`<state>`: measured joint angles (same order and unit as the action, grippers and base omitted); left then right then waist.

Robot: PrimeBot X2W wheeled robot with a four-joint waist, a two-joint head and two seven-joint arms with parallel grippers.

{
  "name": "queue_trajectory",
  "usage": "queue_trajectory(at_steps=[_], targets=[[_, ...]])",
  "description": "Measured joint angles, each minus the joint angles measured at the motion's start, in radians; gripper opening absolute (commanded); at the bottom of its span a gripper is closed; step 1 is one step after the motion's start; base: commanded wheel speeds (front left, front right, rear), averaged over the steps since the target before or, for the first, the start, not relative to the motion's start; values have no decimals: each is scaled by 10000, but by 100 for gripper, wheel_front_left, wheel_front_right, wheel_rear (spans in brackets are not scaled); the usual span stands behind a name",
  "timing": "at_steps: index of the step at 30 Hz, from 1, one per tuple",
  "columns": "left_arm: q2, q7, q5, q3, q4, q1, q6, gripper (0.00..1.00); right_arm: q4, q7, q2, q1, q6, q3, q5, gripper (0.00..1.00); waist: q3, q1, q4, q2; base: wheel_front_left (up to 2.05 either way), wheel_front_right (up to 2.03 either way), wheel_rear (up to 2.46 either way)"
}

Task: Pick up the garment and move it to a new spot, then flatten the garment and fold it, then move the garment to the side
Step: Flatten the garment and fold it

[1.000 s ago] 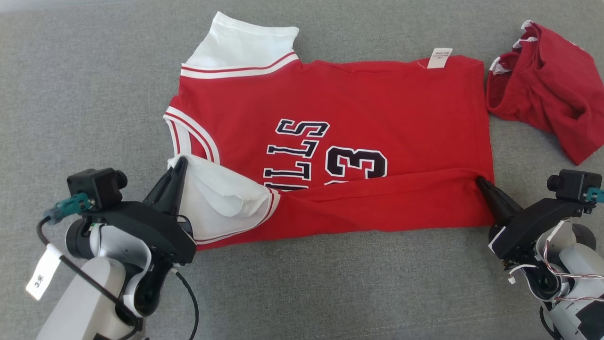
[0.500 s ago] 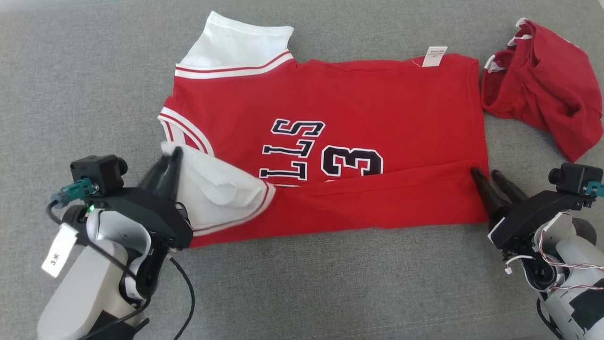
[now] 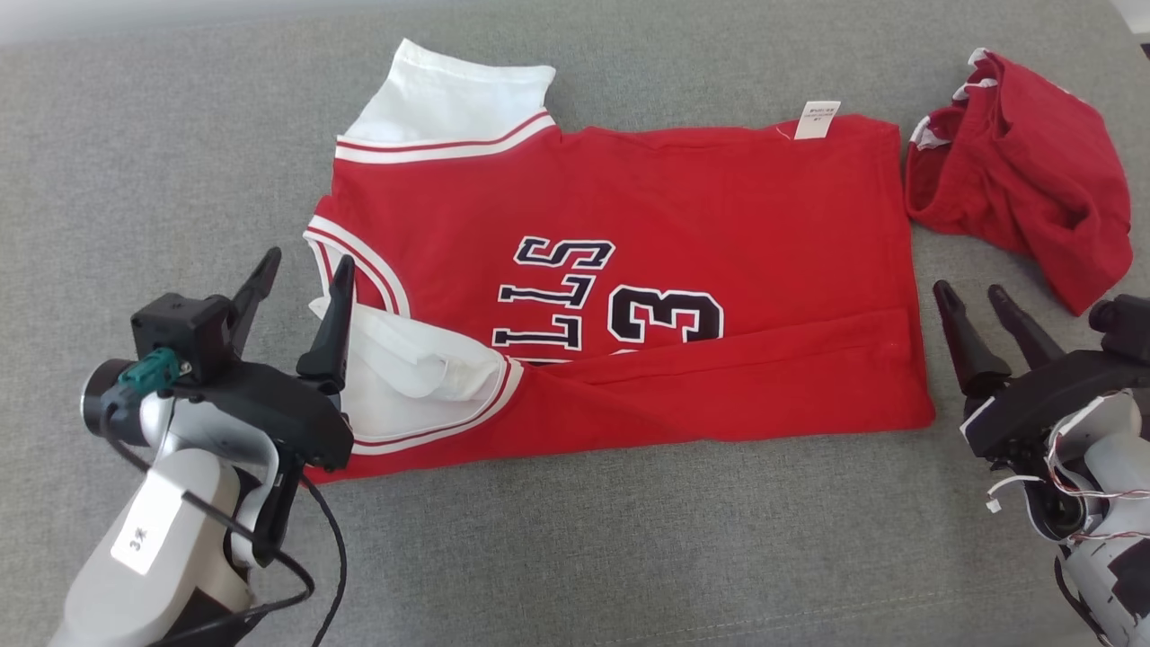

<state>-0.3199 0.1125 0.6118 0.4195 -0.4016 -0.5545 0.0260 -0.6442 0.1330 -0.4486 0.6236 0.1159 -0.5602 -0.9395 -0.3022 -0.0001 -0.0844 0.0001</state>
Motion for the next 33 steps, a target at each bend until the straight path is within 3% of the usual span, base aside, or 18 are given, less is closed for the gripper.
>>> queue_trajectory(at_steps=[7,14,26,33], targets=[[15,863,-238,115,495,716,111,100,397,980,-201,-578,-21,224,173,100,312,0,1,0,0,0,0],[138,1110,-184,63,978,2314,370,100,1014,1151,-102,-1710,-236,541,309,100,739,-1,10,-1,0,0,0],[581,1183,1476,-744,1325,4496,441,100,1703,1162,349,-3459,-485,1041,-194,100,1185,-1,170,-1,0,0,0],[1068,629,2734,-961,1024,4596,54,100,2123,1162,416,-3668,-543,1106,-188,100,1192,-1,157,-1,0,0,0]])
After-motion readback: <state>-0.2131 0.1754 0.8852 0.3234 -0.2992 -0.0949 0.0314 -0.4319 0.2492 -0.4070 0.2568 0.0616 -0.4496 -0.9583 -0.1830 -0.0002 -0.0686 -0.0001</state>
